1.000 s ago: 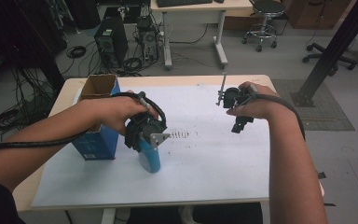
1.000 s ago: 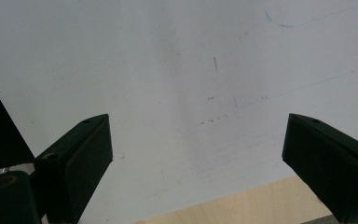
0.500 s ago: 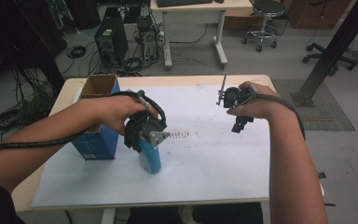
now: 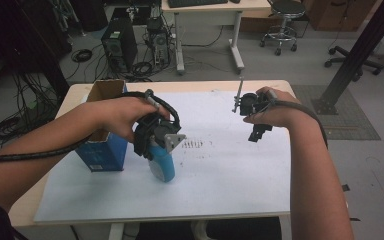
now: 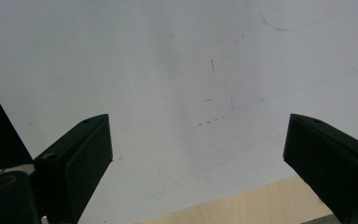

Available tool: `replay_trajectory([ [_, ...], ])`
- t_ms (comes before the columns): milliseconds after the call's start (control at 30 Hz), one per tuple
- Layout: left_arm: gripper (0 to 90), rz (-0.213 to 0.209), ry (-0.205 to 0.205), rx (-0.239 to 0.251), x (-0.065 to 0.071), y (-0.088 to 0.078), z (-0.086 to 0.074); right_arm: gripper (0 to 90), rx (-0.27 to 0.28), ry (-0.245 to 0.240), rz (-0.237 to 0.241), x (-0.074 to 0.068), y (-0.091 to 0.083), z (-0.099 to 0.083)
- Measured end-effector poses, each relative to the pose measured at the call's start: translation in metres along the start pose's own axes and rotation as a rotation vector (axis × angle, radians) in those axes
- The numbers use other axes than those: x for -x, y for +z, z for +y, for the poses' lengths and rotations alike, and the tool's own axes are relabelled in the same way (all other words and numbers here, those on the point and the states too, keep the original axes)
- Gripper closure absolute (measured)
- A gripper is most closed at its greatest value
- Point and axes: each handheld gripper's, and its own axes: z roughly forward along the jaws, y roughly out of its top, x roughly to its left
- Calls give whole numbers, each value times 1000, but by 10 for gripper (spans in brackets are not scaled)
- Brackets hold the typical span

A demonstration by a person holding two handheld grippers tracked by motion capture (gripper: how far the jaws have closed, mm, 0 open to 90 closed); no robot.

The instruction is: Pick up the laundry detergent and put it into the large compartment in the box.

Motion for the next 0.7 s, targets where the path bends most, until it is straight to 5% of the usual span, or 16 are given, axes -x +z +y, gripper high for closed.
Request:
replay_trajectory([
  [300, 370, -32, -79, 0, 1, -7, 6, 79, 4, -9, -4, -1, 0, -2],
  [700, 371, -34, -304, 37, -5, -25, 4, 82, 9, -15, -4, 0, 3, -3],
])
